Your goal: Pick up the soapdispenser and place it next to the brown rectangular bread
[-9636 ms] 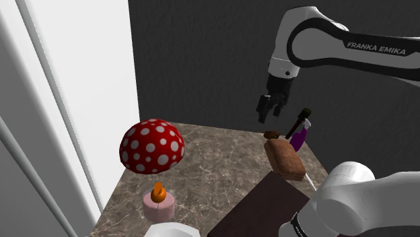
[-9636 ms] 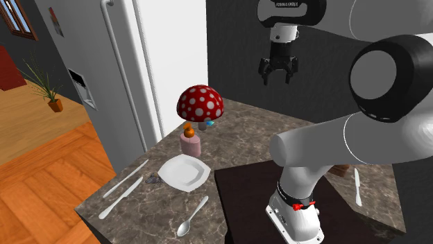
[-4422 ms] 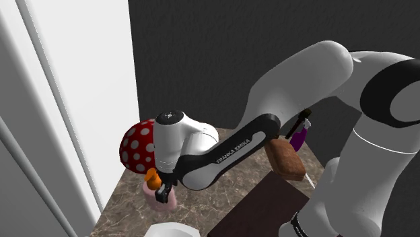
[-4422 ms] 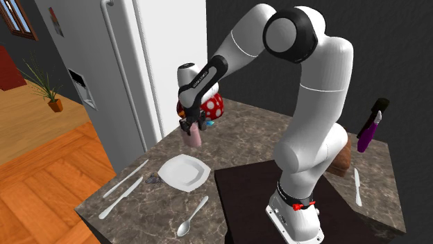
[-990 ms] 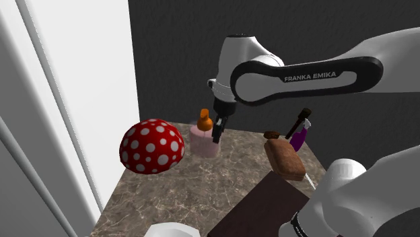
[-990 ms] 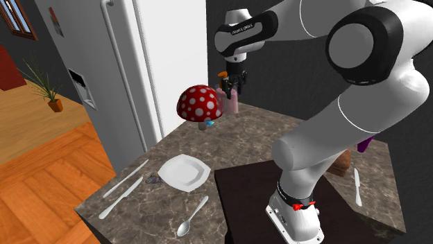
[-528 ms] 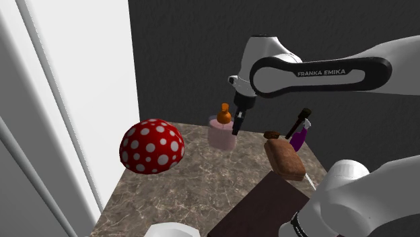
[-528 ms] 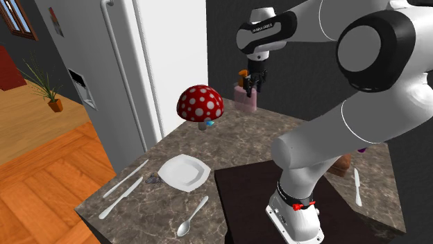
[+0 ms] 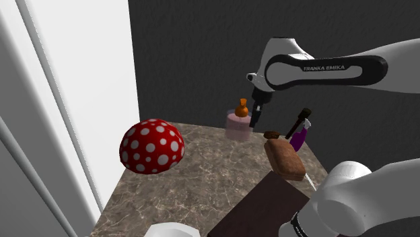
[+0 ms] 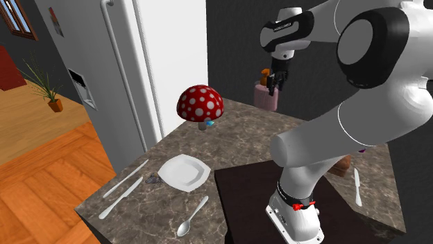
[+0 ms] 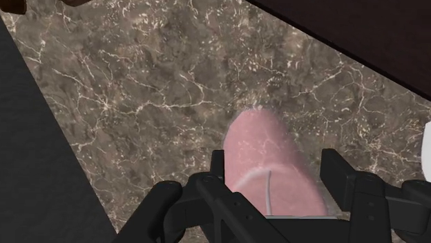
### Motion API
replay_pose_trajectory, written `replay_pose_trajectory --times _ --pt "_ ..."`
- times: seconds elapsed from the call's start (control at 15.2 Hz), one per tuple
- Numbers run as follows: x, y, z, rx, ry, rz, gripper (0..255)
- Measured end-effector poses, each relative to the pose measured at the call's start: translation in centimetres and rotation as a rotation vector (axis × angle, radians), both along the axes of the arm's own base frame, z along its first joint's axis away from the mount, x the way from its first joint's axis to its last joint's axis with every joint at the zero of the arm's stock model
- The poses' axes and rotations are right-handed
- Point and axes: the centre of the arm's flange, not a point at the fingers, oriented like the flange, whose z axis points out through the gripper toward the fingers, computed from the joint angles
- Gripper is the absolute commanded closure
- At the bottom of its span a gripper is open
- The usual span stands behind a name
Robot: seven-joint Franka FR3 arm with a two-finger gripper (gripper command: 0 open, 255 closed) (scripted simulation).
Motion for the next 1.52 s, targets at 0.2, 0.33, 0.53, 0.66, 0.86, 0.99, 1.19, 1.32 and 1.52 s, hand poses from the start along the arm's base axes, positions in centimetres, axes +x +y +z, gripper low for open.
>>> replay_pose_trajectory --times 0.2,0.33,0.53,0.66,0.86,0.99,1.19,1.32,1.52 --pt "-0.4 -3.7 0.1 0.0 0.0 0.0 255" --pt "-0.7 -6.3 -0.2 0.0 0.0 0.0 255" --pt "-1.2 -10.0 0.1 0.001 0.0 0.0 255" --pt "-1.5 -13.0 -0.1 0.001 0.0 0.0 255" --pt "-1.9 -16.9 0.1 0.001 0.0 0.0 255" --pt "-2.0 -17.9 -0.6 0.001 0.0 0.001 255" --pt "-2.0 -18.1 -2.2 0.0 0.0 0.002 255" --pt "-2.0 -18.2 -3.3 0.0 0.0 0.002 255" --pt "-2.0 -18.3 -4.7 0.0 0.0 0.002 255"
